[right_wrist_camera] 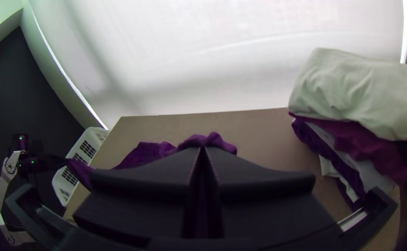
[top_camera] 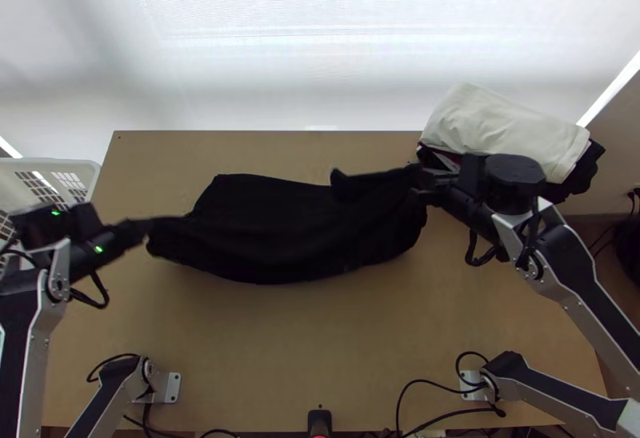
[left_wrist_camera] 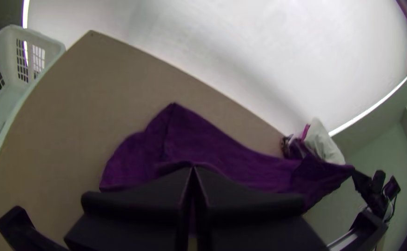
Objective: Fold the t-shirt
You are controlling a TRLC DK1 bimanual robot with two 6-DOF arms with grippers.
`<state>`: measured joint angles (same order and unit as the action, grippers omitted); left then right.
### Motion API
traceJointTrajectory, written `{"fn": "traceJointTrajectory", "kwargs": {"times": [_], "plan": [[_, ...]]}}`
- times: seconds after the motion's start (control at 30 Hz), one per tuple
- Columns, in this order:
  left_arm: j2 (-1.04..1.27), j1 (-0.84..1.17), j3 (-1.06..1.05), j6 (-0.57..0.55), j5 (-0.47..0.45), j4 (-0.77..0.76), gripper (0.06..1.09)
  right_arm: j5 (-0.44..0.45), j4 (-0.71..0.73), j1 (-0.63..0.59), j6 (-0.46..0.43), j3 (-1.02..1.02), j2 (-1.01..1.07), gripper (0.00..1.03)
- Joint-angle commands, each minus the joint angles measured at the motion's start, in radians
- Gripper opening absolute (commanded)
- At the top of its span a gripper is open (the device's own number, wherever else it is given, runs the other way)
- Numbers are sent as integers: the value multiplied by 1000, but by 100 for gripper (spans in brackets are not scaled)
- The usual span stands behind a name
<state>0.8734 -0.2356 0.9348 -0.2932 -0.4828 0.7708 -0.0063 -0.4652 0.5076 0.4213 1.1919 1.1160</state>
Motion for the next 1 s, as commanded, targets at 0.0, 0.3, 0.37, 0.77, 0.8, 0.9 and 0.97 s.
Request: {"fn": "traceJointTrajectory", "kwargs": {"times": [0.0,0.3,0.37,0.77,0.8,0.9,0.97], "plan": [[-16,28,-36,111,-7,82,10,-12,8,-15,34,-12,-31,3],[24,78,-67,368,-7,314,10,-23,3,-66,47,-18,36,3],[41,111,-76,370,-7,324,10,-23,7,-67,47,-12,54,3],[274,291,-123,304,10,203,10,-23,8,-61,103,-5,145,3],[289,291,-123,313,12,203,10,-23,8,-58,109,-5,150,3],[322,288,-120,351,29,199,10,-23,5,-55,117,-2,165,3],[332,277,-120,397,55,202,10,-23,3,-55,120,-2,173,3]]}}
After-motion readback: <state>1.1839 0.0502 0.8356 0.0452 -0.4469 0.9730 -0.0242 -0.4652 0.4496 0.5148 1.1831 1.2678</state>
